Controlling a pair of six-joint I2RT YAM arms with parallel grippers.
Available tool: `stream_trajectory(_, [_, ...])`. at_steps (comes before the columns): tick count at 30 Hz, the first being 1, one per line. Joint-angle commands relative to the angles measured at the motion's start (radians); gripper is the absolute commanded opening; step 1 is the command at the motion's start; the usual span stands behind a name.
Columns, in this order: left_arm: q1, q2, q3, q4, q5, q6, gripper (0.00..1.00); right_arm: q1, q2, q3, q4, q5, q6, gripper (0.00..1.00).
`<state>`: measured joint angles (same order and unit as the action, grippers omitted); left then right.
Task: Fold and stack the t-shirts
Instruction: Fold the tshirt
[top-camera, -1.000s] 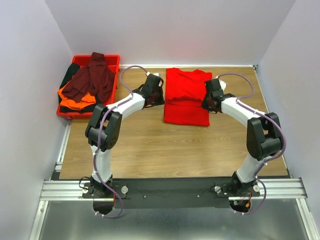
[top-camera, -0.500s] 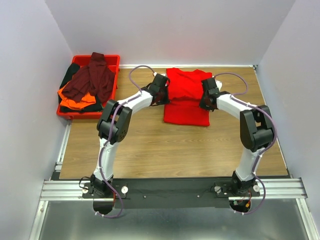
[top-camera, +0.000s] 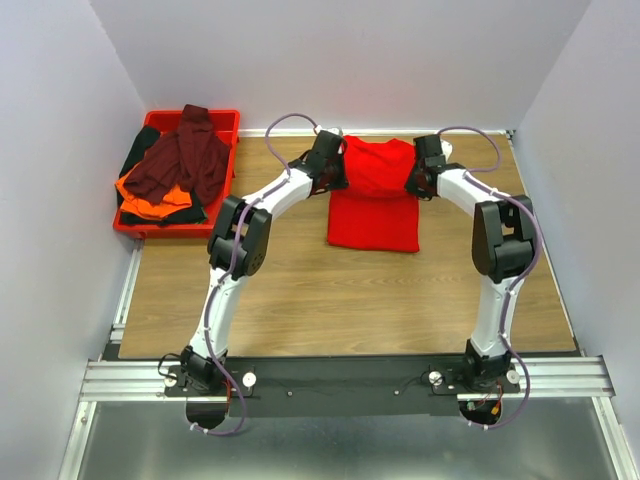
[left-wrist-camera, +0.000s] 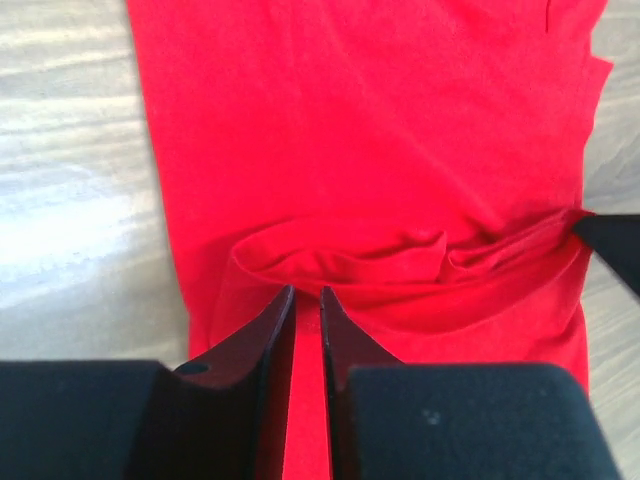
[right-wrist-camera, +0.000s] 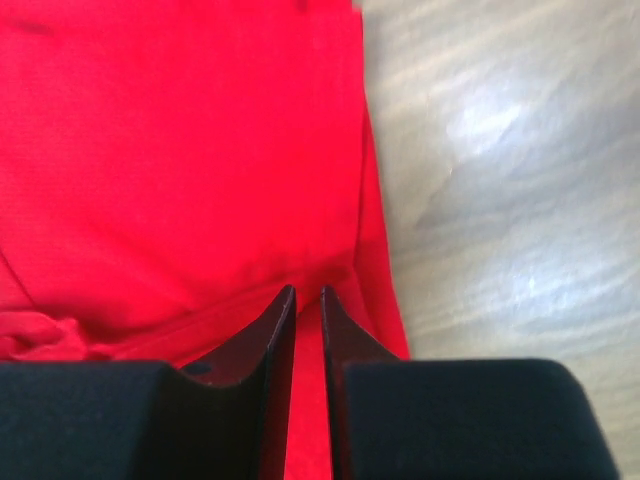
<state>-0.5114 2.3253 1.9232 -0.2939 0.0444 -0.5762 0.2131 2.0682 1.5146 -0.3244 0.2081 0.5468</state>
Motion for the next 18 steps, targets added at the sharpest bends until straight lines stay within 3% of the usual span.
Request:
stream_trajectory(1, [0.024,0.037,0.045,-0.024,0.043,0.015,0.24,-0.03,0.018,0.064,0.007,-0.062,-0.016,0.23])
stream_trajectory(5, [0.04,0.002,0.017,0.015,0.067,0.015,0.28,-0.032,-0.017,0.07,0.007,-0.065,-0.028,0.29])
stream_trajectory(13, [0.054,-0.154,-0.099,0.105,0.054,0.009,0.35,-0.014,-0.167,-0.086,0.019,-0.128,-0.039,0.35])
stream_trajectory(16, [0.042,-0.195,-0.15,0.107,0.052,0.003,0.27,0.015,-0.213,-0.145,0.03,-0.137,-0.057,0.35])
stream_trajectory(18, [0.025,-0.213,-0.185,0.108,0.051,0.001,0.14,0.037,-0.238,-0.175,0.047,-0.148,-0.07,0.35])
